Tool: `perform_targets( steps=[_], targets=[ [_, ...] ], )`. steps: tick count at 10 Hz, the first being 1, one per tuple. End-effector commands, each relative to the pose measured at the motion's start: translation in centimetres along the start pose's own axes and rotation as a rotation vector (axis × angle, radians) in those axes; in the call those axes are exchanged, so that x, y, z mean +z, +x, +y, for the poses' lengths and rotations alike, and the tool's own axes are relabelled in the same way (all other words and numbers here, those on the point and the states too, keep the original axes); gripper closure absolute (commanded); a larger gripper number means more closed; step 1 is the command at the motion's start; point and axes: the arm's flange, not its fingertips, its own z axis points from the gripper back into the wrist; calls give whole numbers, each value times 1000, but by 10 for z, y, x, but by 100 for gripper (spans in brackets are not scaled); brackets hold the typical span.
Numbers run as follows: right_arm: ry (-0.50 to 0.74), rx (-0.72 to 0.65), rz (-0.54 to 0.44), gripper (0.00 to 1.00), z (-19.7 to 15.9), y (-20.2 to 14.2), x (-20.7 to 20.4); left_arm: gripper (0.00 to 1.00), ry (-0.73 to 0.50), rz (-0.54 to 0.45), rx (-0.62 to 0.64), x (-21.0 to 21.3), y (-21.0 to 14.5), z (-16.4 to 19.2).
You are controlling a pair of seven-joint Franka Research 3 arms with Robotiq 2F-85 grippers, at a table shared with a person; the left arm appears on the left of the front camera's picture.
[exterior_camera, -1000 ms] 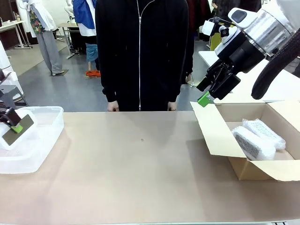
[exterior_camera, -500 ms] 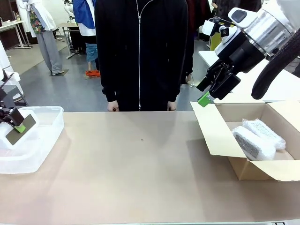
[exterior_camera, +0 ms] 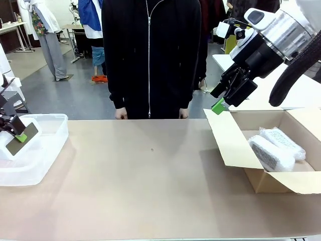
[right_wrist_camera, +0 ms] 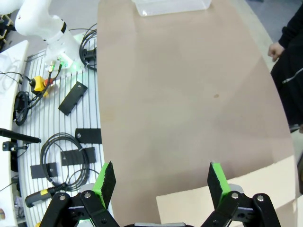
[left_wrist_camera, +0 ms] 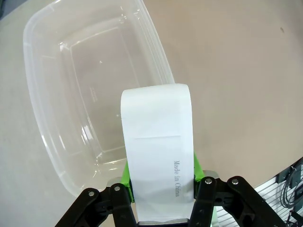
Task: Separate and place wrapped and unwrapped clocks.
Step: If the picked Digital clock is wrapped, place it in the Package Box ; if not, place it in the Organizing box.
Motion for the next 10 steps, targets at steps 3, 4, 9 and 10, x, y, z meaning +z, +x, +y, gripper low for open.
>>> perform_targets(
  steps=[3,4,9,10],
  targets=[
    [6,-10,9,0,0,1,2,49,51,14,70,-27,18,29],
    [6,-10,9,0,0,1,2,49,71,21,52,-40,22,37],
    [6,-10,9,0,0,1,2,49,121,-57,105,-86,26,73],
    [6,-10,9,0,0,1,2,49,112,-72,104,-97,24,77]
  ],
)
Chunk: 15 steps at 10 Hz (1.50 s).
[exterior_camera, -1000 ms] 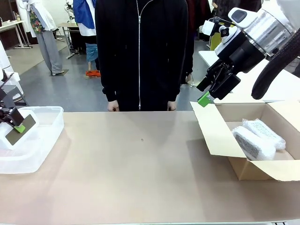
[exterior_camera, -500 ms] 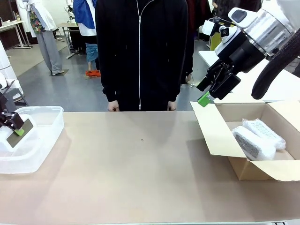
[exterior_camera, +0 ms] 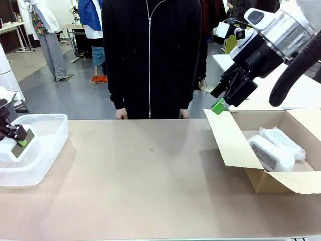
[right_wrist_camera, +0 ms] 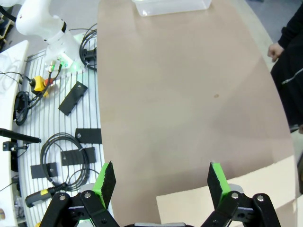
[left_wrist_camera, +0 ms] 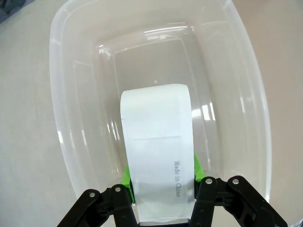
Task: Separate and place wrapped and unwrapped clocks.
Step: If the picked Digital clock is wrapped, place it in the Package Box ; if not, place it in the Organizing box.
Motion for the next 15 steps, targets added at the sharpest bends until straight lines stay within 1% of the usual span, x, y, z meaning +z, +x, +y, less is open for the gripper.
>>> perform_targets(
  steps=[1,3,4,7,10,12,14,15],
  targets=[
    [6,-10,9,0,0,1,2,49,4,-9,1,-21,0,6],
    [6,-10,9,0,0,1,2,49,16,-11,12,-27,-4,8],
    [6,-10,9,0,0,1,2,0,5,-14,18,-28,-5,9],
    [6,-10,9,0,0,1,2,0,-40,-6,23,-26,-4,6],
    [6,-10,9,0,0,1,2,0,-43,-9,27,-6,-6,1],
    [6,-10,9,0,0,1,2,0,-61,14,10,31,-10,-9],
    [6,-10,9,0,0,1,2,0,-119,48,-11,77,-9,-17],
    [6,-10,9,0,0,1,2,0,-107,15,-15,93,-6,-18]
  ],
)
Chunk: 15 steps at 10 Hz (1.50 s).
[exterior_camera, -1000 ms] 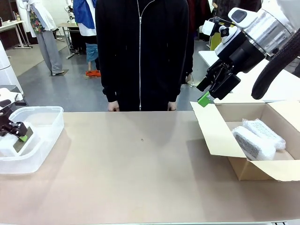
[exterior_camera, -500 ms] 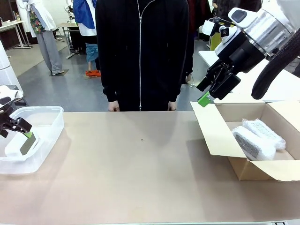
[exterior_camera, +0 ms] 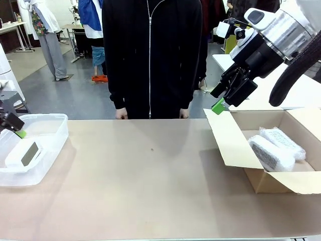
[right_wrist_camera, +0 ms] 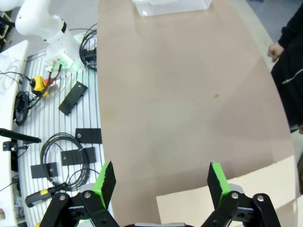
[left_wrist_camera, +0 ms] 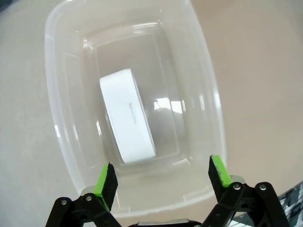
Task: Separate and place wrapped and unwrapped clocks.
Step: If the picked Digital clock is wrapped, place it in the Package Box ; if not, place it in the Organizing box.
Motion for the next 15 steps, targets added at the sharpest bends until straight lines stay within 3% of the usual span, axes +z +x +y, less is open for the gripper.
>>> perform_targets(
  steps=[1,6,10,11,15],
  targets=[
    [5,-10,9,0,0,1,2,0,6,-18,3,37,7,-3],
    [5,-10,9,0,0,1,2,0,29,10,33,81,30,-4],
    [5,-10,9,0,0,1,2,0,3,66,85,71,28,1],
    [5,-10,9,0,0,1,2,0,0,-1,21,81,28,-3],
    [5,-10,9,0,0,1,2,0,0,-1,21,81,28,-3]
  ],
)
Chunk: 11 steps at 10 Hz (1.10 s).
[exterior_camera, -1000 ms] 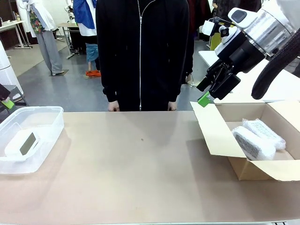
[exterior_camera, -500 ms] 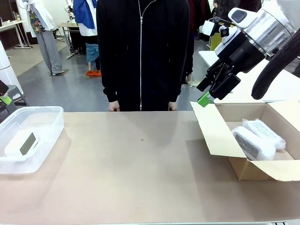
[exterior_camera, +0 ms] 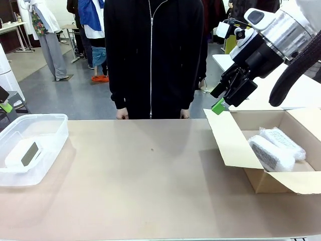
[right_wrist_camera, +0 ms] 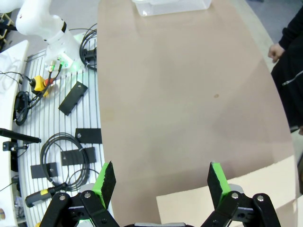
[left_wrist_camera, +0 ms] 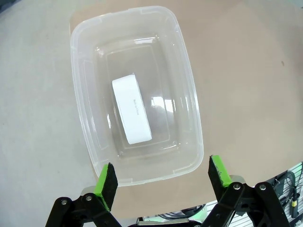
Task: Separate and place wrapped and unwrapped clocks.
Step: If the picked Digital clock is wrapped, place it in the Package Box ; if not, place it in the Organizing box.
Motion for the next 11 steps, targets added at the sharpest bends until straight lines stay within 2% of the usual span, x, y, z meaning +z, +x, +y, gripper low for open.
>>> perform_targets(
  steps=[1,11],
  targets=[
    [5,-10,9,0,0,1,2,0,3,-13,-12,1,1,0],
    [5,-10,9,0,0,1,2,0,3,-13,-12,1,1,0]
  ],
)
